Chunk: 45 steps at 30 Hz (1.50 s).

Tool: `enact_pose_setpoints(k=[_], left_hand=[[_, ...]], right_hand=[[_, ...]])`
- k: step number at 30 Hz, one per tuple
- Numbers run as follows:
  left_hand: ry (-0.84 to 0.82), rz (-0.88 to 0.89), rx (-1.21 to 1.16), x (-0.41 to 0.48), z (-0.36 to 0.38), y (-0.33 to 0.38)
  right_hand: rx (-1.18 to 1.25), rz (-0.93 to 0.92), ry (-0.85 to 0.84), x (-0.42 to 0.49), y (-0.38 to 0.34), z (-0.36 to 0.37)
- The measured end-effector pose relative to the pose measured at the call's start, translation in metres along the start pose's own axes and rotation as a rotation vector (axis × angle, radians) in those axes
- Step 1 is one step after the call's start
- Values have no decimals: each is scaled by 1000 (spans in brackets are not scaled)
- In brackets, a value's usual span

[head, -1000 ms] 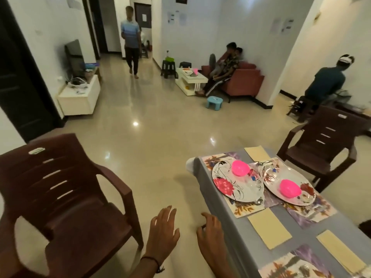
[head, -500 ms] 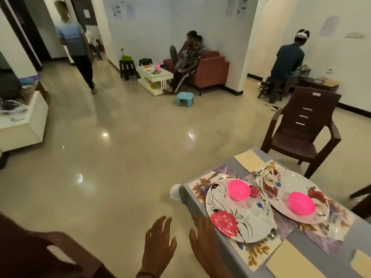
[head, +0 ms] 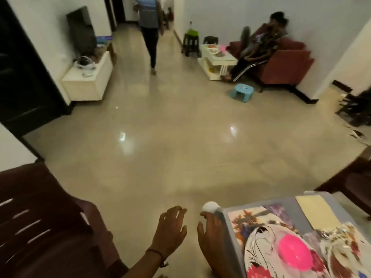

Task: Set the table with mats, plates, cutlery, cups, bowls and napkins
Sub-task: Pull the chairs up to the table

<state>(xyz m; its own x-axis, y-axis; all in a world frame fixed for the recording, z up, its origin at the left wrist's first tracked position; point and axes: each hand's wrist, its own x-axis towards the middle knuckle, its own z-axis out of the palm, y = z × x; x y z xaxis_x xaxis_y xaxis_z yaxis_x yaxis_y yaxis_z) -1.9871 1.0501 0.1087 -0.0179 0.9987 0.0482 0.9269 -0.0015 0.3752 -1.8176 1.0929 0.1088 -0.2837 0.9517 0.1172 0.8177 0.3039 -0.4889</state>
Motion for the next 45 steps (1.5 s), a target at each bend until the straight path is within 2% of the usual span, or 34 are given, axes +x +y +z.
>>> enact_pose_setpoints(k=[3, 4, 6, 12, 18, 26, 31, 37, 45], left_hand=[[-41, 1, 7, 15, -3, -17], [-55, 18, 14, 20, -2, -22], [-72, 68, 34, 29, 1, -28], [-161, 261, 16, 52, 13, -24], [-259, 473, 16, 24, 40, 5], [-321, 722, -43, -88, 50, 55], [-438, 810, 4, -196, 69, 68], [-523, 982, 27, -317, 68, 94], [-649, 1280, 40, -437, 62, 109]], right_hand=[[-31, 19, 70, 15, -18, 6], [-57, 9, 146, 18, -22, 10], [-48, 81, 204, 20, -27, 10], [66, 413, 169, -9, -13, 30], [139, 653, 246, -66, 1, 14], [101, 880, 387, -204, -15, -6], [93, 975, 496, -340, -36, 9], [67, 1227, 596, -506, -85, 27], [65, 1498, 758, -625, -155, 41]])
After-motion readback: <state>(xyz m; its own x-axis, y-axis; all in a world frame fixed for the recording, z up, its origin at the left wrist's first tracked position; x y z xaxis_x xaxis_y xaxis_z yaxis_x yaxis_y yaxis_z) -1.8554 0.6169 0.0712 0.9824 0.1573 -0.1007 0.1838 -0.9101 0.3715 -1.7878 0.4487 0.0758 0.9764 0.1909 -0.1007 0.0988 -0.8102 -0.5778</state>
